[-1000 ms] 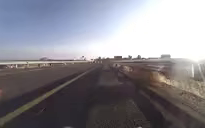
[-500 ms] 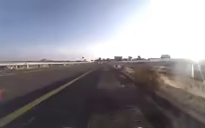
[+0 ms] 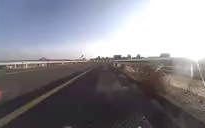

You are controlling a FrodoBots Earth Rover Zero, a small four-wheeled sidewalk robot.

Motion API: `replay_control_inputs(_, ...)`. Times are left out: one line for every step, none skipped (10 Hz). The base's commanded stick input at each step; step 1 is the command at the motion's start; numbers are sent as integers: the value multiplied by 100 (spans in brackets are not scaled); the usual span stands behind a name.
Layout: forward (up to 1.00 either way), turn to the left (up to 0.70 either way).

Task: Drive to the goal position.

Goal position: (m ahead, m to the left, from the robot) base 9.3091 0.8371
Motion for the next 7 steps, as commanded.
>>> replay_control_inputs(50,0)
replay_control_inputs(50,0)
replay_control_inputs(50,0)
replay_control_inputs(50,0)
replay_control_inputs(50,0)
replay_control_inputs(50,0)
replay_control_inputs(50,0)
